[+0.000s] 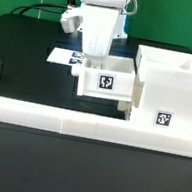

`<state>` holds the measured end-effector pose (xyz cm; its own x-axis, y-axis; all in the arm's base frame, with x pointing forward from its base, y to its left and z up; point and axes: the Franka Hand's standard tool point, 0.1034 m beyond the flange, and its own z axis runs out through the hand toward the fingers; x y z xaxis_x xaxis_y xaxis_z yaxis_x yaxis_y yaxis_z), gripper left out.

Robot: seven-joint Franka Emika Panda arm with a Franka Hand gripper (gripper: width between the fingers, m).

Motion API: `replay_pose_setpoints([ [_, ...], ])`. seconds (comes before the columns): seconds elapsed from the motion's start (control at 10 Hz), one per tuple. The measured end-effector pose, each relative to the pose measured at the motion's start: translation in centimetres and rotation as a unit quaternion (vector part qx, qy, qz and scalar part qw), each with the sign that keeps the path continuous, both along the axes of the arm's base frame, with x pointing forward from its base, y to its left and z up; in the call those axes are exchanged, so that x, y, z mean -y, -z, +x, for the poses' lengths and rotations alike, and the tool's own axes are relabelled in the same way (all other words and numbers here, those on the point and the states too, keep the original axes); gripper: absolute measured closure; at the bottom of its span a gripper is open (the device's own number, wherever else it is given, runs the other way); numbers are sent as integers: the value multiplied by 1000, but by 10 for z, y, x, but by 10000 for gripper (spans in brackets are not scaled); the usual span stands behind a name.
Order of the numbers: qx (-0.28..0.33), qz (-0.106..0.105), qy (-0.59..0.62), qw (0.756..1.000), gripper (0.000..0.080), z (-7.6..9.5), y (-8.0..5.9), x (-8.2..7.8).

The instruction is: Assemble drawer

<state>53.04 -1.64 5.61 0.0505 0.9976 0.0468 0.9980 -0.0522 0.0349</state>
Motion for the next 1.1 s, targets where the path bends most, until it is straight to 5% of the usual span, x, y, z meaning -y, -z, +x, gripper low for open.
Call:
replay_pose_setpoints([
  [1.1, -4, 3, 4, 1000, 754, 0, 6, -7],
])
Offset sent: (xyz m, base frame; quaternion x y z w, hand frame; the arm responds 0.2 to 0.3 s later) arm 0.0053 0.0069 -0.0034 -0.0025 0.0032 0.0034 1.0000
